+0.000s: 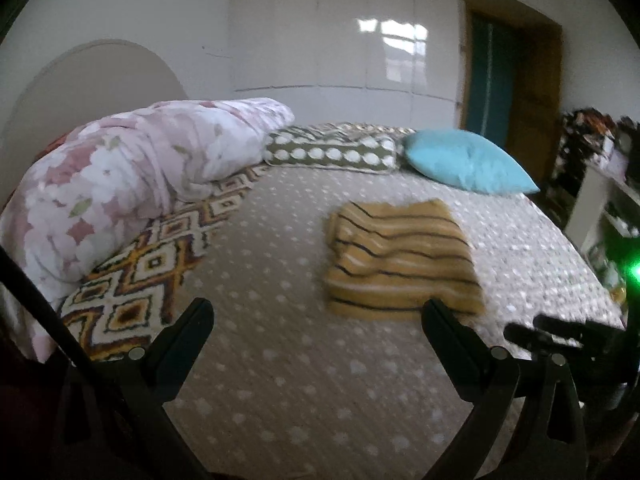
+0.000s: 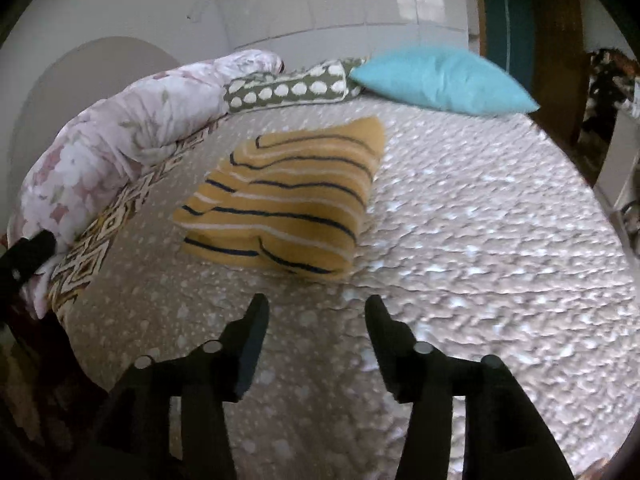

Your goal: Fold small clothes

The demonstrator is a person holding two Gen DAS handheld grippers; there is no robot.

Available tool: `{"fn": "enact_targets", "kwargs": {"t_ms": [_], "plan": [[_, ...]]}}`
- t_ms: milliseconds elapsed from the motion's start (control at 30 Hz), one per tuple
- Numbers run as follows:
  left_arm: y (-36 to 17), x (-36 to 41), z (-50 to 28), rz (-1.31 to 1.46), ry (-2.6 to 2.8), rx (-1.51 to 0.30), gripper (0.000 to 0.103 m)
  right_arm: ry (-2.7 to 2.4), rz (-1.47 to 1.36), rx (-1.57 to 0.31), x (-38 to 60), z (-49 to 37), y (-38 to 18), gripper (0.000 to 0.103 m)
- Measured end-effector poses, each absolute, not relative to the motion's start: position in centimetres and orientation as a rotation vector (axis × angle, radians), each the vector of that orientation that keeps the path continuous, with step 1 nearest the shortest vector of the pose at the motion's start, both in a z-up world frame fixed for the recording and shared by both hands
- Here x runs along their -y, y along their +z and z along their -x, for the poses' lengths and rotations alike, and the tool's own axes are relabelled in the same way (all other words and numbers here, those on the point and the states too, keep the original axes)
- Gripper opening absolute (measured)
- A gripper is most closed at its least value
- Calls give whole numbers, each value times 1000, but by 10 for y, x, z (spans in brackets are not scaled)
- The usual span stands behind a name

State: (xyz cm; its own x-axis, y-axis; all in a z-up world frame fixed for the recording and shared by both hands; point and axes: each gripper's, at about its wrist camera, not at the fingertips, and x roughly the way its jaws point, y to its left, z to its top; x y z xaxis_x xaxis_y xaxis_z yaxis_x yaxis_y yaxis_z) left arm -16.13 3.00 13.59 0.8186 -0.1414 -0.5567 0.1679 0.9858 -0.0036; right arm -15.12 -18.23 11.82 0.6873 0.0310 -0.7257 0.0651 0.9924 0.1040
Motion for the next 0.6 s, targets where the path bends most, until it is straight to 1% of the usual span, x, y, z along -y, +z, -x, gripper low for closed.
{"fn": "enact_targets", "kwargs": {"t_ms": [133,333,600], "plan": [[134,-20,174,-80,-175,-608,103,-41,-84,-786,176,164,127,60],[133,-18,182,-101,-171,-620,103,-44,-52,-772,170,174,130,60],[121,-22,170,-86,-166,-686,103,-65,-62,-822,169,161,115,61]]}}
